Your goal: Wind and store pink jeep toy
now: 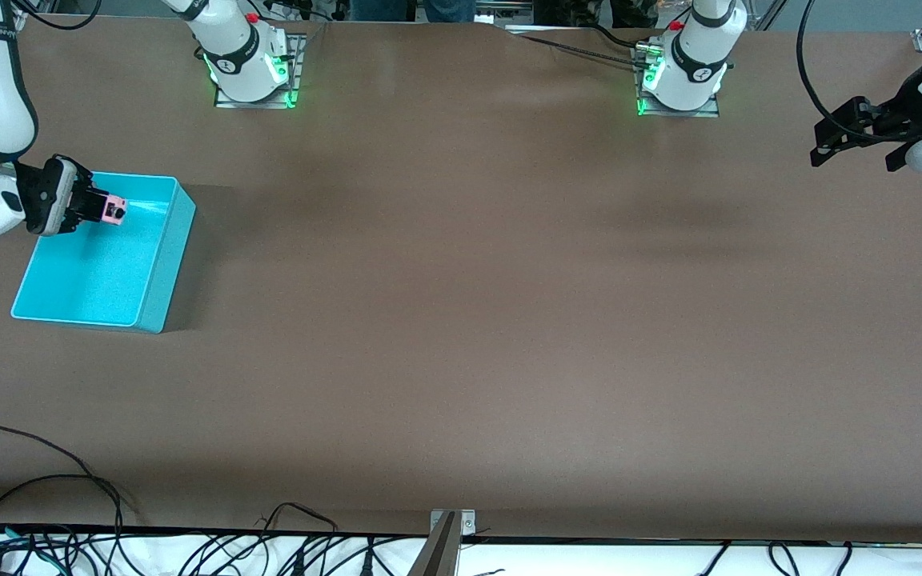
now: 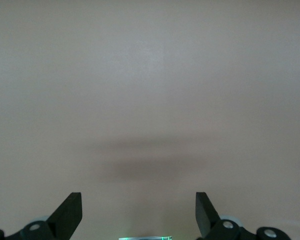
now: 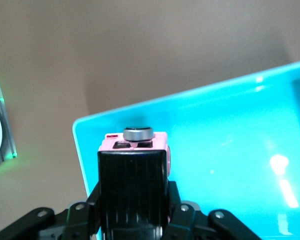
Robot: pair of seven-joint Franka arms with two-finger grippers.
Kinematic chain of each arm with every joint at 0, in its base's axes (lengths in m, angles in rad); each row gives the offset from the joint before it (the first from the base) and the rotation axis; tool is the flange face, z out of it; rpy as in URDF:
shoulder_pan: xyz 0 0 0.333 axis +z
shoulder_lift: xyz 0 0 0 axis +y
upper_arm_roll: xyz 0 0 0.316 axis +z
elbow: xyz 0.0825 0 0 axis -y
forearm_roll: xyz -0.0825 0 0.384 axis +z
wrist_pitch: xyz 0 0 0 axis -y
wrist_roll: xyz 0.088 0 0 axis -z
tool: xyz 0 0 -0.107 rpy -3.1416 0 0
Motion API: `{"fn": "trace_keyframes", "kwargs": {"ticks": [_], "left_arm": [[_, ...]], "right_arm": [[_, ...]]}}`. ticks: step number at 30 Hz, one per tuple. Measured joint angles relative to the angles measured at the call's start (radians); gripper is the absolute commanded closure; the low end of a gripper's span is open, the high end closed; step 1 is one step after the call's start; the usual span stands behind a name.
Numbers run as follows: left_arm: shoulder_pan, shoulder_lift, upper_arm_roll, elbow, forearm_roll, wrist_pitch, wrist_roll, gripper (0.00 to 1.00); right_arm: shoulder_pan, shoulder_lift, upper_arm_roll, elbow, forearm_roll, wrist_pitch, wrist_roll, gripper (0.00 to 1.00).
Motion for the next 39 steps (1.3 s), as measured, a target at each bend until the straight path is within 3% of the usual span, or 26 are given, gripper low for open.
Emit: {"fn": "trace_keyframes", "kwargs": {"ticks": [7,15,25,30,33,35,36,39], "left_arm": [[-0.001,0.000,-0.002,0.000,0.000,0.000,0.000,0.00],[-0.001,0.000,-0.002,0.000,0.000,0.000,0.000,0.00],[0.000,0.000,-0.002,0.000,0.000,0.000,0.000,0.00],[0.000,0.000,-0.002,0.000,0.000,0.000,0.000,0.00],[0.000,0.000,-0.002,0.000,0.000,0.000,0.000,0.00],[0.000,0.000,-0.002,0.000,0.000,0.000,0.000,0.00],[0.000,0.000,-0.002,0.000,0.000,0.000,0.000,0.00],[0.000,0.000,-0.002,0.000,0.000,0.000,0.000,0.00]], "right_arm": [[0.000,0.025,-0.059,-0.100,0.000,0.147,-0.091,0.95],[0.000,0.101,-0.063,-0.119,0.007,0.232,-0.123,0.94],[0.001,0.202,-0.061,-0.119,0.188,0.273,-0.286,0.94],[0.001,0.245,-0.058,-0.118,0.219,0.304,-0.321,0.88],[0.002,0.256,-0.057,-0.115,0.220,0.317,-0.323,0.68],[0.002,0.257,-0.057,-0.114,0.220,0.318,-0.323,0.22],[0.002,0.257,-0.057,-0.113,0.220,0.318,-0.323,0.04],[0.002,0.257,-0.056,-0.112,0.220,0.318,-0.323,0.00]]}}
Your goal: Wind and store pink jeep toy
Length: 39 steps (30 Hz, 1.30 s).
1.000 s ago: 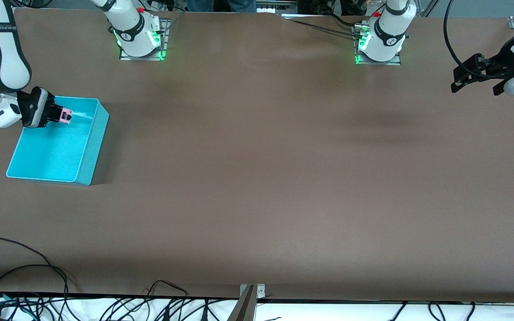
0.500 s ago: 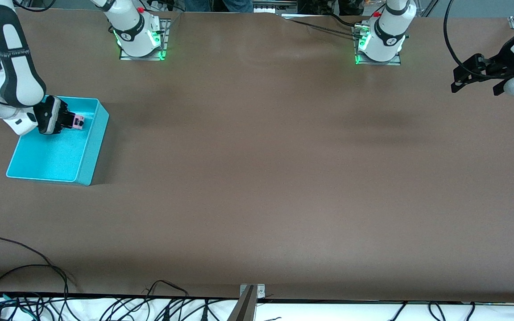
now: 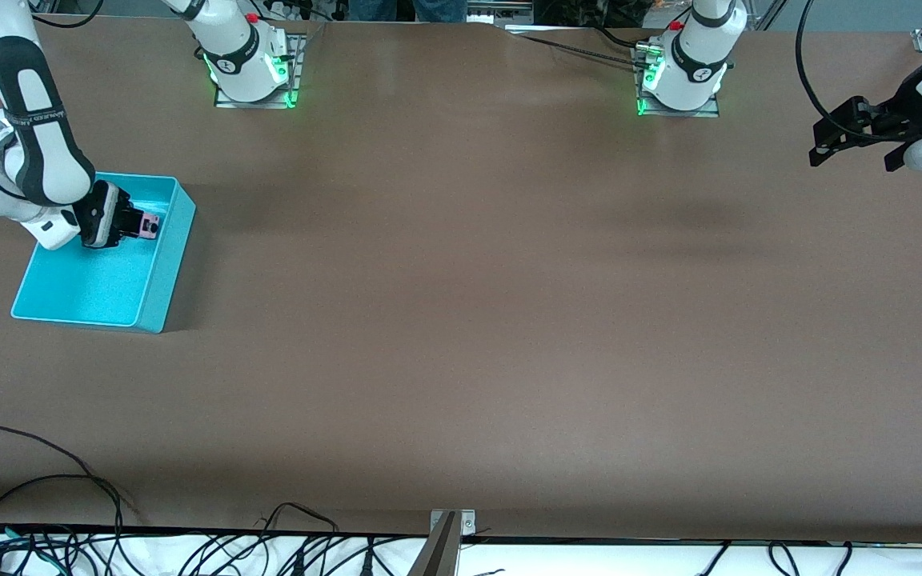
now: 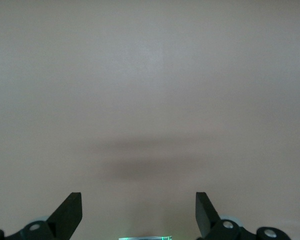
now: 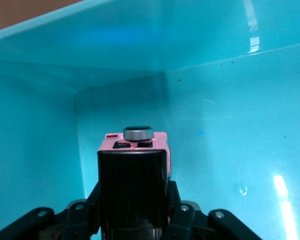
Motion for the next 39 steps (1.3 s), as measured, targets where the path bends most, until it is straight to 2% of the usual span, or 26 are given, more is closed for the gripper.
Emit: {"fn": "trace_keyframes", "kwargs": {"ticks": [11,15,20,29,36,39], "left_arm": [[0.001,0.000,0.000,0.000,0.000,0.000,0.000,0.00],[0.001,0.000,0.001,0.000,0.000,0.000,0.000,0.00],[0.001,0.000,0.001,0.000,0.000,0.000,0.000,0.00],[0.002,0.000,0.002,0.000,0.000,0.000,0.000,0.00],[0.002,0.000,0.002,0.000,0.000,0.000,0.000,0.00],[0.002,0.000,0.002,0.000,0.000,0.000,0.000,0.00]], "right_arm": [[0.007,0.000,0.008,0.024,0.000,-0.012,0.000,0.00],[0.011,-0.001,0.013,0.086,0.001,-0.098,0.001,0.00],[0.024,-0.005,0.020,0.214,0.005,-0.248,0.060,0.00],[0.092,-0.025,0.027,0.395,0.005,-0.436,0.314,0.00],[0.151,-0.036,0.028,0.535,0.005,-0.578,0.619,0.00],[0.167,-0.040,0.028,0.596,0.005,-0.645,0.809,0.00]]}}
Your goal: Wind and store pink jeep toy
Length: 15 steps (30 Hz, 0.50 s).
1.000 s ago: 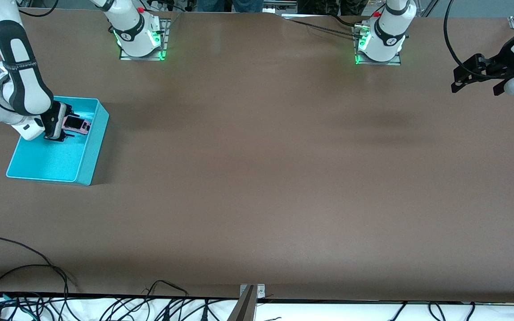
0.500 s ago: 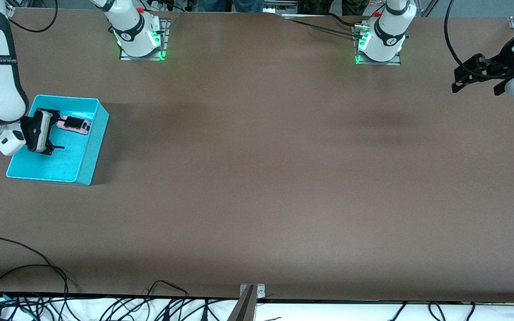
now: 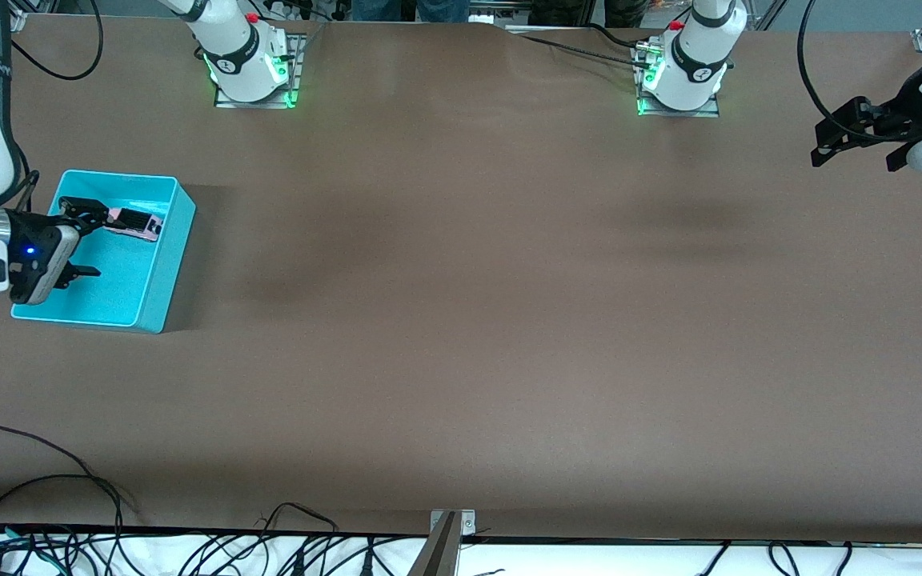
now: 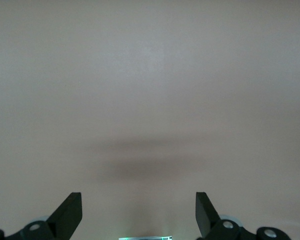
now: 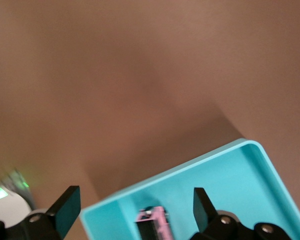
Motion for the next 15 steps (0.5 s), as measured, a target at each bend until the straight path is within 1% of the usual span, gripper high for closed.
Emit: {"fn": "trace_keyframes", "kwargs": {"ticks": [4,7,15], "left_arm": [[0.000,0.000,0.000,0.000,0.000,0.000,0.000,0.00],[0.000,0.000,0.000,0.000,0.000,0.000,0.000,0.00],[0.000,0.000,0.000,0.000,0.000,0.000,0.000,0.00]], "right_arm": [[0.010,-0.002,0.001,0.063,0.000,-0.064,0.257,0.00],[0.016,-0.002,0.009,0.099,0.000,-0.096,0.408,0.00],[0.051,-0.002,0.021,0.179,-0.013,-0.108,0.759,0.00]]}}
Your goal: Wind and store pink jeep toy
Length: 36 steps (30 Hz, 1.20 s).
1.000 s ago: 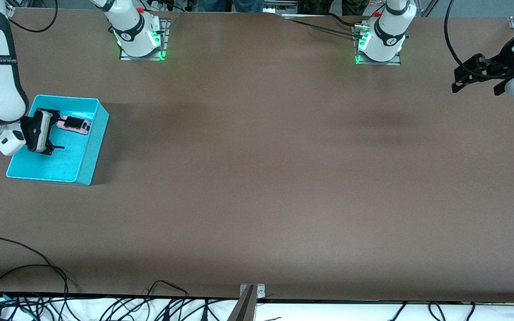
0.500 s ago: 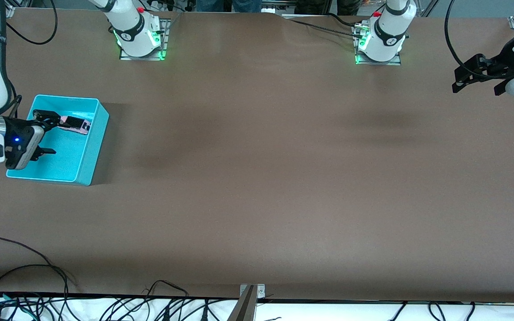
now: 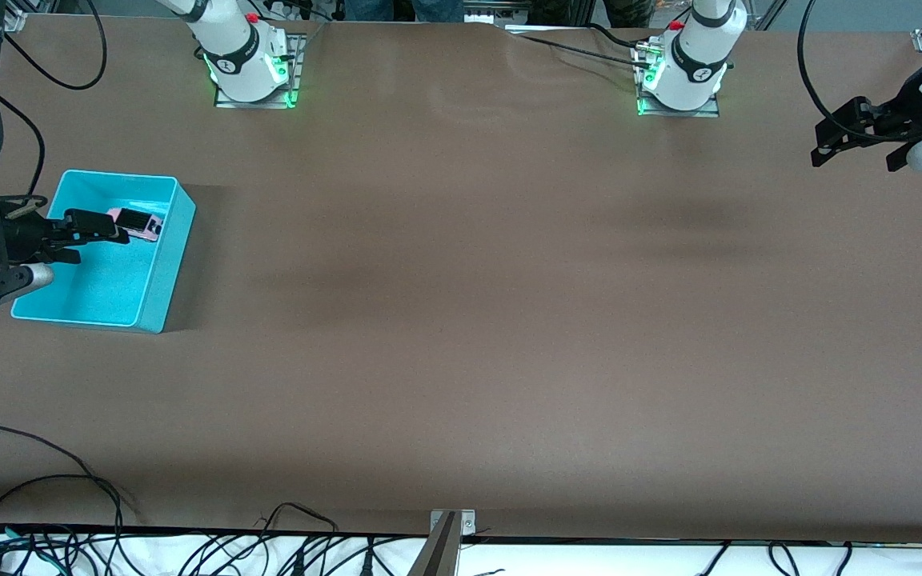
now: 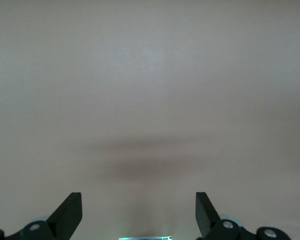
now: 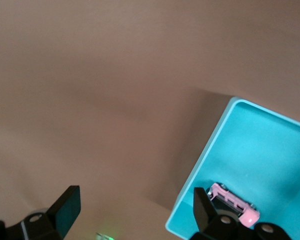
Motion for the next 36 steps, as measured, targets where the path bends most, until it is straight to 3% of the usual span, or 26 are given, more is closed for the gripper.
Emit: {"fn": "trace_keyframes", "kwargs": {"ticks": [8,23,27,36], "left_arm": [[0.000,0.000,0.000,0.000,0.000,0.000,0.000,0.00],[0.000,0.000,0.000,0.000,0.000,0.000,0.000,0.00],[0.000,0.000,0.000,0.000,0.000,0.000,0.000,0.00],[0.003,0.000,0.004,0.000,0.000,0.000,0.000,0.00]], "right_arm": [[0.018,0.000,0.000,0.045,-0.034,-0.002,0.163,0.00],[0.043,0.000,0.011,0.091,-0.104,-0.002,0.189,0.00],[0.005,-0.004,0.081,0.098,-0.136,-0.001,0.237,0.00],[-0.186,-0.055,0.369,0.095,-0.256,-0.001,0.401,0.00]]}}
